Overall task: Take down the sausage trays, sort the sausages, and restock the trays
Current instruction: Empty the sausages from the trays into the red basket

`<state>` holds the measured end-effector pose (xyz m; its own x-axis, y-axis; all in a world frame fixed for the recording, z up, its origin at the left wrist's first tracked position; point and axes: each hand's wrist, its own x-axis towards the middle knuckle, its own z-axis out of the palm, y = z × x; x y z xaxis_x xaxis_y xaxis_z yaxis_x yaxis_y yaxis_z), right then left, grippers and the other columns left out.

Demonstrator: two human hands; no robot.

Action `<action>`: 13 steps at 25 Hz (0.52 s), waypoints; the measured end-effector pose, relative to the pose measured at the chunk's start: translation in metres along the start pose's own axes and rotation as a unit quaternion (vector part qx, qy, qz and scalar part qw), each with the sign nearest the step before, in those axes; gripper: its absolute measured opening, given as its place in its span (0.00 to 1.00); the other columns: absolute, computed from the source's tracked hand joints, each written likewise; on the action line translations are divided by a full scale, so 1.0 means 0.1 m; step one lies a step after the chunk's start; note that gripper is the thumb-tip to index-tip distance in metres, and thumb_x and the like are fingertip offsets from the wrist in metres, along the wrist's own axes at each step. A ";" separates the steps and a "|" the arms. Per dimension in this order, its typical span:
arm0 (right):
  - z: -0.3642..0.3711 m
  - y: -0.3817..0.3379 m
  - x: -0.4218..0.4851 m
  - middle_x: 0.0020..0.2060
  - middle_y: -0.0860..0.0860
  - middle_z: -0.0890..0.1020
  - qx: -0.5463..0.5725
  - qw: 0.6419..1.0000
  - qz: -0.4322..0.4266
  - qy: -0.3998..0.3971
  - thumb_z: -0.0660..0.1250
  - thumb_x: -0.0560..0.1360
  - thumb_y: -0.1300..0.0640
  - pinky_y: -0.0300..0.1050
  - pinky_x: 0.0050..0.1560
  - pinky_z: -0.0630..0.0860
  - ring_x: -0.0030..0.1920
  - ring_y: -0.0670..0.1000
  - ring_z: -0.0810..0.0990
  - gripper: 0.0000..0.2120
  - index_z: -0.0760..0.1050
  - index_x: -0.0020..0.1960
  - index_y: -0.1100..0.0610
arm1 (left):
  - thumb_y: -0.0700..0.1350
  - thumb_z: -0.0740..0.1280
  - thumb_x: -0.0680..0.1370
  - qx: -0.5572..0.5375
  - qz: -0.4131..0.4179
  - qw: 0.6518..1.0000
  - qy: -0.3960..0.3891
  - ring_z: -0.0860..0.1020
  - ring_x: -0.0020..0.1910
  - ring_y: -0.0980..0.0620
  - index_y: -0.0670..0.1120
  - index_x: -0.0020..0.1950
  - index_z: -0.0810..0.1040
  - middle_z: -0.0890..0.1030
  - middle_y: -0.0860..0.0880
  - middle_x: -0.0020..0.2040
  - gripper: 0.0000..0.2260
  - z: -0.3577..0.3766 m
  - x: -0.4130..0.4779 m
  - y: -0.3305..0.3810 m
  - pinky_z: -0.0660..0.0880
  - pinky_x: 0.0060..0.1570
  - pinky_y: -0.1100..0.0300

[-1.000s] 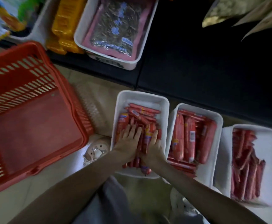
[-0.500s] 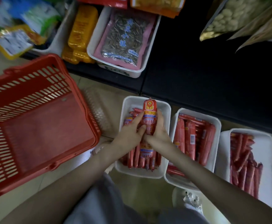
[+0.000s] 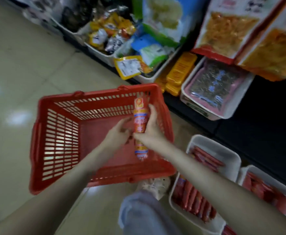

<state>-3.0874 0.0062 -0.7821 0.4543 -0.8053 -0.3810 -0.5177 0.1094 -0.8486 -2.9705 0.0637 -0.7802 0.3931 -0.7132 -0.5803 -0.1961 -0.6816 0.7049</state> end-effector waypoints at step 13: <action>0.62 0.77 0.71 0.75 0.56 0.34 -0.312 0.889 0.238 -0.237 0.59 0.76 0.67 0.56 0.72 0.60 0.76 0.59 0.48 0.45 0.28 0.74 0.48 | 0.33 0.64 0.74 0.056 -0.027 0.956 -0.286 0.77 0.56 0.44 0.38 0.71 0.67 0.77 0.38 0.61 0.24 0.69 1.00 -0.95 0.77 0.54 0.53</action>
<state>-3.0498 -0.0064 -0.8975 0.2529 -0.4024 -0.8798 -0.9674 -0.0910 -0.2365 -2.9746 0.0458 -0.9334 -0.1437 -0.6279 -0.7649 -0.2962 -0.7102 0.6386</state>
